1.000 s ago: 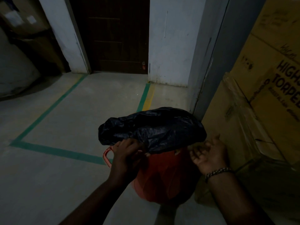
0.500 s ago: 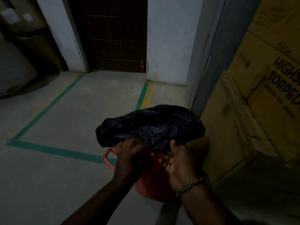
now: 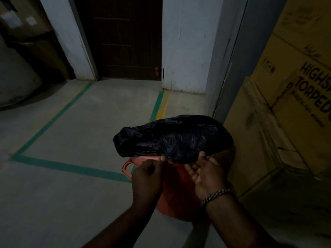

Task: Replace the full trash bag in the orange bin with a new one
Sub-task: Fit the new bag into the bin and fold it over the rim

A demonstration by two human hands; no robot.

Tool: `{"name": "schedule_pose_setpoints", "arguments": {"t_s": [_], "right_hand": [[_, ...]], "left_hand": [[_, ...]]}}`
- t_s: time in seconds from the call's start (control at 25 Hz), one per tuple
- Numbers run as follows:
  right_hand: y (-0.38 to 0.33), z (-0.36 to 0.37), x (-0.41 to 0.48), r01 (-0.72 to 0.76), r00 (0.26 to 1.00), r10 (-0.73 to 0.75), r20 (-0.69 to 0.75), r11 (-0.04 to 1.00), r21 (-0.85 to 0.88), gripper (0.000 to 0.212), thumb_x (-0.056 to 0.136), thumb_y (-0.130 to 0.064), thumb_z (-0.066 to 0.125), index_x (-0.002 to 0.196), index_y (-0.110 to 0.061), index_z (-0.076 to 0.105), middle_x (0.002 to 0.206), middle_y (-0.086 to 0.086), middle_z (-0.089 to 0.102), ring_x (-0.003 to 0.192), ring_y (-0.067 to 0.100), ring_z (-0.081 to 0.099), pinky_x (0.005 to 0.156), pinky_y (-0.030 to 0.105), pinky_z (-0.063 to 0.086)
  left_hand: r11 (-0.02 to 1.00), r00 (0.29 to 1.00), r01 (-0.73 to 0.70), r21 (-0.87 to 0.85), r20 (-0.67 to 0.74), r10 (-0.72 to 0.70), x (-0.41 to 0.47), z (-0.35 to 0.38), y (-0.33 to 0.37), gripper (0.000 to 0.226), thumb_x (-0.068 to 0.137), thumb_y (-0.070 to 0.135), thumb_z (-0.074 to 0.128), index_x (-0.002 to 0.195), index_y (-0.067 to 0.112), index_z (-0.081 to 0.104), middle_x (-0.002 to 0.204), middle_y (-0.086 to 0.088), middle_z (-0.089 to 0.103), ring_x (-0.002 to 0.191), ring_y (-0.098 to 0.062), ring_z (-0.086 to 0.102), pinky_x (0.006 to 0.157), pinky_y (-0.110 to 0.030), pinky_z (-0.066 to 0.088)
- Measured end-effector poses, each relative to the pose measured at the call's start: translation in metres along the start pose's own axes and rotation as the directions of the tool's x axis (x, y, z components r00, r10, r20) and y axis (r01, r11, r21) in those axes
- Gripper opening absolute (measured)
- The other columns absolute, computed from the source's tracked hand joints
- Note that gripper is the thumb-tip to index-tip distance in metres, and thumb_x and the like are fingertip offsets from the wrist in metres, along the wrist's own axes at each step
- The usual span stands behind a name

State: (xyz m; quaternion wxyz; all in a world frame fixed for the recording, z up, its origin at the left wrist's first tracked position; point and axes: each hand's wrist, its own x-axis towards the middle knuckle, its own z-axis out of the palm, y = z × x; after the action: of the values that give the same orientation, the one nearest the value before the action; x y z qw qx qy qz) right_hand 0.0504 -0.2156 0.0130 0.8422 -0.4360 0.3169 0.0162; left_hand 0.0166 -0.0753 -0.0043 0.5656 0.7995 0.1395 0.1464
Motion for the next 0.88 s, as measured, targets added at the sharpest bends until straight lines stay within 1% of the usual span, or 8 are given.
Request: {"name": "schedule_pose_setpoints", "arguments": {"t_s": [0.16, 0.24, 0.32, 0.44, 0.52, 0.68, 0.8, 0.88], "right_hand": [[0.008, 0.003, -0.002, -0.001, 1.000, 0.001, 0.022, 1.000, 0.002, 0.026, 0.103, -0.018, 0.053, 0.126, -0.006, 0.056, 0.107, 0.015, 0.070, 0.085, 0.024, 0.071, 0.060, 0.032, 0.058], [0.010, 0.004, -0.004, 0.009, 1.000, -0.009, 0.028, 1.000, -0.012, 0.023, 0.103, -0.019, 0.053, 0.122, -0.007, 0.058, 0.107, 0.015, 0.071, 0.085, 0.025, 0.071, 0.062, 0.032, 0.058], [0.009, 0.006, -0.007, 0.009, 1.000, -0.008, 0.025, 1.000, -0.017, 0.014, 0.103, -0.017, 0.052, 0.113, -0.009, 0.060, 0.100, 0.013, 0.070, 0.082, 0.023, 0.069, 0.063, 0.033, 0.057], [0.007, 0.007, -0.009, -0.002, 1.000, 0.002, 0.002, 1.000, 0.013, 0.007, 0.104, -0.010, 0.049, 0.103, -0.013, 0.055, 0.089, 0.007, 0.062, 0.073, 0.020, 0.064, 0.062, 0.032, 0.056], [0.006, 0.007, -0.009, -0.007, 1.000, 0.007, -0.006, 0.999, 0.049, 0.011, 0.104, -0.007, 0.047, 0.113, -0.012, 0.051, 0.099, 0.009, 0.062, 0.076, 0.022, 0.065, 0.063, 0.033, 0.056], [0.008, 0.007, -0.010, -0.004, 1.000, 0.004, 0.000, 0.999, 0.053, 0.018, 0.105, -0.011, 0.047, 0.123, -0.009, 0.050, 0.099, 0.011, 0.061, 0.081, 0.023, 0.065, 0.065, 0.033, 0.054], [0.009, 0.006, -0.008, 0.004, 1.000, -0.004, 0.004, 0.998, 0.069, 0.020, 0.105, -0.012, 0.048, 0.124, -0.010, 0.052, 0.102, 0.009, 0.061, 0.087, 0.023, 0.065, 0.066, 0.034, 0.055], [0.007, 0.004, -0.007, 0.005, 1.000, -0.006, 0.005, 0.998, 0.065, 0.018, 0.105, -0.012, 0.048, 0.122, -0.010, 0.054, 0.100, 0.008, 0.063, 0.086, 0.021, 0.066, 0.064, 0.032, 0.054]], "left_hand": [[0.902, 0.934, 0.354, -0.248, 0.144, -0.327, 0.000, -0.001, 0.013, 0.059, 0.089, 0.051, 0.067, 0.056, 0.002, 0.069, 0.056, -0.017, 0.067, 0.047, -0.024, 0.063, 0.049, -0.030, 0.051], [0.927, 0.957, 0.288, -0.239, 0.100, -0.271, 0.005, -0.006, 0.019, 0.049, 0.080, 0.051, 0.077, 0.063, 0.005, 0.075, 0.060, -0.015, 0.071, 0.052, -0.025, 0.070, 0.052, -0.026, 0.055], [0.945, 0.979, 0.195, -0.261, 0.101, -0.174, 0.009, -0.010, 0.024, 0.041, 0.075, 0.038, 0.086, 0.091, 0.001, 0.078, 0.055, -0.004, 0.070, 0.047, -0.016, 0.068, 0.047, -0.013, 0.045], [0.742, 0.865, 0.501, -0.446, 0.287, -0.412, 0.007, -0.004, 0.025, 0.026, 0.091, 0.022, 0.070, 0.097, -0.003, 0.072, 0.062, -0.006, 0.072, 0.058, -0.019, 0.069, 0.056, -0.024, 0.056], [0.664, 0.835, 0.549, -0.508, 0.302, -0.460, 0.001, -0.001, 0.028, 0.017, 0.091, 0.015, 0.068, 0.079, 0.006, 0.075, 0.076, -0.017, 0.075, 0.072, -0.031, 0.071, 0.069, -0.036, 0.058], [0.401, 0.772, 0.624, -0.671, 0.447, -0.452, -0.006, 0.003, 0.027, 0.011, 0.089, 0.006, 0.061, 0.083, 0.006, 0.070, 0.090, -0.014, 0.075, 0.087, -0.029, 0.072, 0.083, -0.038, 0.056], [0.239, 0.702, 0.693, -0.680, 0.562, -0.437, -0.008, 0.003, 0.020, 0.006, 0.080, 0.002, 0.061, 0.080, 0.007, 0.064, 0.083, -0.009, 0.067, 0.077, -0.022, 0.066, 0.076, -0.031, 0.051], [0.215, 0.670, 0.719, -0.661, 0.576, -0.468, -0.003, 0.002, 0.014, 0.015, 0.074, 0.001, 0.059, 0.086, 0.009, 0.060, 0.083, -0.007, 0.062, 0.070, -0.020, 0.059, 0.068, -0.028, 0.048]]}}
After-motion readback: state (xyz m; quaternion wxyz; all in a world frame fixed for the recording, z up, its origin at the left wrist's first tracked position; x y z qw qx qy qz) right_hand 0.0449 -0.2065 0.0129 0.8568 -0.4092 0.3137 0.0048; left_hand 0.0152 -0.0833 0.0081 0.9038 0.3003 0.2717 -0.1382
